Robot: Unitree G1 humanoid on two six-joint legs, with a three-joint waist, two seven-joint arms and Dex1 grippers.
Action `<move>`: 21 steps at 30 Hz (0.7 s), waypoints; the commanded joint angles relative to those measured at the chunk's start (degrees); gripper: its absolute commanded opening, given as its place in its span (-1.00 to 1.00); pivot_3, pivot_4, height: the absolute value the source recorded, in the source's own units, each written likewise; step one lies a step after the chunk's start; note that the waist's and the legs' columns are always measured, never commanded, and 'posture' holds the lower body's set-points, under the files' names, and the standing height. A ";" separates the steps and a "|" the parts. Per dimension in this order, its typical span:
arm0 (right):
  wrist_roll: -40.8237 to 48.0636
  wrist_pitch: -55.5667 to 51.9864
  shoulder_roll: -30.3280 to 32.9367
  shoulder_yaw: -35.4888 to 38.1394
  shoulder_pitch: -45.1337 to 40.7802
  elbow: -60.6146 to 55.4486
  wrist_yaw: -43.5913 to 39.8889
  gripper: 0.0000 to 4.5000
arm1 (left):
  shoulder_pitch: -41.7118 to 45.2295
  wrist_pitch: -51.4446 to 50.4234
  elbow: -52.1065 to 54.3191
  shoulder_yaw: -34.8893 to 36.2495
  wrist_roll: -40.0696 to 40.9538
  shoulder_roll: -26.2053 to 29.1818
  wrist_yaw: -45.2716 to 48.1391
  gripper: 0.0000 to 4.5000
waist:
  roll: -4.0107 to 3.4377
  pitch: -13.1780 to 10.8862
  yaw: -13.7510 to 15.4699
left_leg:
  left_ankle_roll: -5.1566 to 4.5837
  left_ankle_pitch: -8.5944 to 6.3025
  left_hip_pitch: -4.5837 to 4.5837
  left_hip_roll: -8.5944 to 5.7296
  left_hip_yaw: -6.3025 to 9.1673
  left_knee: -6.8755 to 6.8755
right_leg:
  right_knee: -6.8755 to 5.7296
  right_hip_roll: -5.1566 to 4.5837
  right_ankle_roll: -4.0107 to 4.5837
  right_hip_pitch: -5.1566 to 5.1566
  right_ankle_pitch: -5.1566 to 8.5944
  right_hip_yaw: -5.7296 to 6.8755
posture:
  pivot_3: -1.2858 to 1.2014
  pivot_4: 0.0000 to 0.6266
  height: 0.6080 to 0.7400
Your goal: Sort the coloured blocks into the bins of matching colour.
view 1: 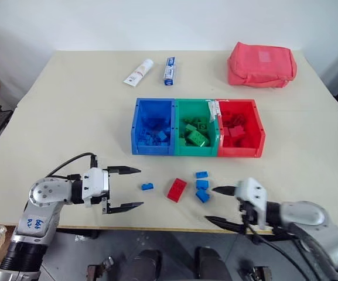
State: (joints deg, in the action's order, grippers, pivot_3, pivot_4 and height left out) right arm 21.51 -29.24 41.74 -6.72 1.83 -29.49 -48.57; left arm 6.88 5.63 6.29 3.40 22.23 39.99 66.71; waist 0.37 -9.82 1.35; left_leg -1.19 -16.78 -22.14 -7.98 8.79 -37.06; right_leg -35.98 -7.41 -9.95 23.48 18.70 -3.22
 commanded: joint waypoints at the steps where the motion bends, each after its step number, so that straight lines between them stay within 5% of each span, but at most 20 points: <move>1: -2.94 -3.09 -2.98 -2.67 -3.24 1.38 4.94 0.82 | -1.21 0.48 2.84 2.22 0.76 0.89 -1.08 1.00 | 0.00 0.00 0.01 | 0.00 0.00 0.00 -0.01 0.00 0.01 | 0.01 0.00 0.00 0.00 0.00 0.01 | 0.03 -0.52 1.00; 11: -4.03 -0.89 -3.78 -4.62 -5.05 2.23 3.00 -0.59 | -2.76 -1.11 4.96 3.78 1.90 0.25 -3.65 1.00 | 0.02 0.01 -0.05 | 0.00 0.00 0.00 -0.02 0.01 0.01 | 0.00 0.05 0.00 -0.01 0.00 0.02 | 0.03 -0.52 1.00; 15: 4.18 -1.31 -4.50 0.48 -10.07 0.19 -1.86 -0.59 | -4.66 -2.97 5.42 6.77 3.35 -2.22 -8.89 1.00 | 0.04 0.00 -0.28 | 0.00 0.00 0.00 -0.02 0.00 0.01 | 0.01 0.05 0.00 0.00 0.00 0.01 | 0.03 -0.52 1.00; 21: 5.75 -12.80 -15.44 0.08 -32.41 5.35 10.32 -0.59 | -8.85 -2.51 4.77 13.60 4.53 -4.35 -13.73 1.00 | 0.04 -0.01 -1.76 | 0.14 0.02 0.01 0.18 -0.03 0.02 | -0.06 0.10 0.16 0.08 -0.11 0.03 | 0.03 -0.52 1.00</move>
State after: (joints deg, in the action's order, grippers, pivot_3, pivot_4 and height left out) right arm 27.15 -39.25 27.92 -6.43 -27.06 -25.03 -42.10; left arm -0.74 2.97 10.36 14.04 25.07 35.84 54.15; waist 0.41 -9.83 -0.41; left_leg -1.01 -16.78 -22.12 -7.75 8.74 -37.03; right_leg -36.06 -7.31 -9.76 23.60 18.60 -3.21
